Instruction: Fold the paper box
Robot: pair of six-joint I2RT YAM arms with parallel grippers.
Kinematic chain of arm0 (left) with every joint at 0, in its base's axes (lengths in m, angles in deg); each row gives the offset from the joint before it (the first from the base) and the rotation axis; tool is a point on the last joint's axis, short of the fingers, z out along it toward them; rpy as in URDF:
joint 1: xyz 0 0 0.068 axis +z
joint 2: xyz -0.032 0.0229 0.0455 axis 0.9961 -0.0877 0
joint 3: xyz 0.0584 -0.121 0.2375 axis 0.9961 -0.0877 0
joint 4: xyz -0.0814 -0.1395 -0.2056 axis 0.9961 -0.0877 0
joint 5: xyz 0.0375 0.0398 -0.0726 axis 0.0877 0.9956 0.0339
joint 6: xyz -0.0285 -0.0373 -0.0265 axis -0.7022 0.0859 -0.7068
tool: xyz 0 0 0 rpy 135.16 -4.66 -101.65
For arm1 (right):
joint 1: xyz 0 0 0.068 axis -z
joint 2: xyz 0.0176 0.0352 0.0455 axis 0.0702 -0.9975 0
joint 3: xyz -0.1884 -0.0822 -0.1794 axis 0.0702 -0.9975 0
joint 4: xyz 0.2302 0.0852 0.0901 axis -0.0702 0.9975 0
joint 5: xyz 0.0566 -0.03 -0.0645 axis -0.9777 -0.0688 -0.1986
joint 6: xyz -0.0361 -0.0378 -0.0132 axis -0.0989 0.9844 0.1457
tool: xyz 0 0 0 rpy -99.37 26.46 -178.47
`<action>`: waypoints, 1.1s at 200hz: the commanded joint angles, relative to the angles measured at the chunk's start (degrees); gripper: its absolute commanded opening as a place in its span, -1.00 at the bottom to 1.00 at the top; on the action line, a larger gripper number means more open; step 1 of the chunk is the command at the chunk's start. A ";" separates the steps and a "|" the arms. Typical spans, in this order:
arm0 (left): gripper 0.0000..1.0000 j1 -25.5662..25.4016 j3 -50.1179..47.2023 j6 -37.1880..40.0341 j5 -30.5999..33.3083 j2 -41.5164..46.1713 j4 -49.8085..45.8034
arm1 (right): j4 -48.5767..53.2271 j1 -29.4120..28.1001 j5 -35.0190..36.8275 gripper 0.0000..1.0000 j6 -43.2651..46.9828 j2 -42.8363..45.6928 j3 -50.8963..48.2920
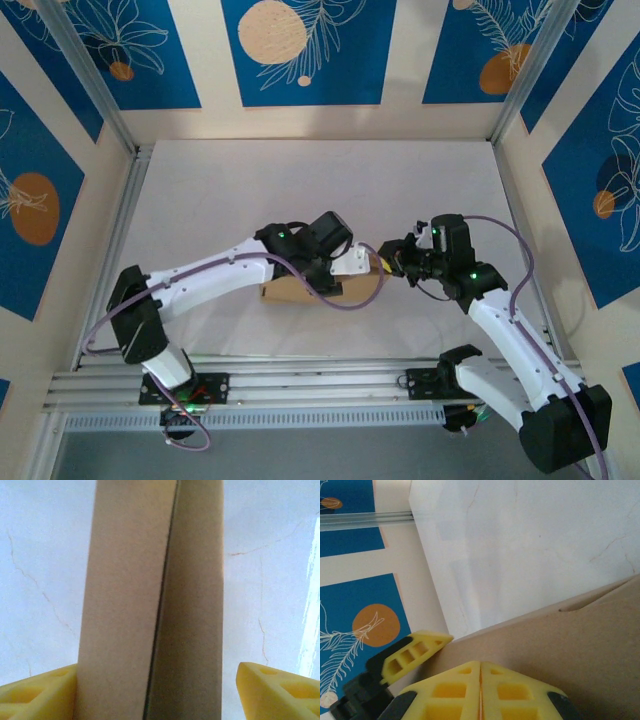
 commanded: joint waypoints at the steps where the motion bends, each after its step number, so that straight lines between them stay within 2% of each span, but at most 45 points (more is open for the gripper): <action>1: 0.53 0.14 -2.10 0.34 -3.01 2.86 0.62 | 8.87 -0.94 6.72 -0.77 2.03 -1.20 -1.12; 44: 0.49 0.14 -6.39 -0.23 -1.71 1.85 2.82 | 9.63 -4.84 10.58 -0.75 2.97 -1.74 0.25; 83: 0.22 0.29 -12.13 -2.56 -1.92 2.49 10.34 | 10.28 -8.41 13.27 -0.73 4.37 -3.22 3.27; 160: -0.15 -0.50 -19.93 -6.26 -2.69 6.21 25.36 | 3.89 -12.87 10.00 -0.71 -0.11 -9.38 4.07; 187: -0.11 -0.53 -21.30 -6.62 -4.00 7.38 28.34 | 3.80 -14.76 10.74 -0.71 -0.36 -11.53 4.87; 220: 0.29 -0.62 -20.47 -5.67 -1.80 7.47 26.60 | 10.81 -16.78 17.47 -0.73 0.37 -12.91 6.09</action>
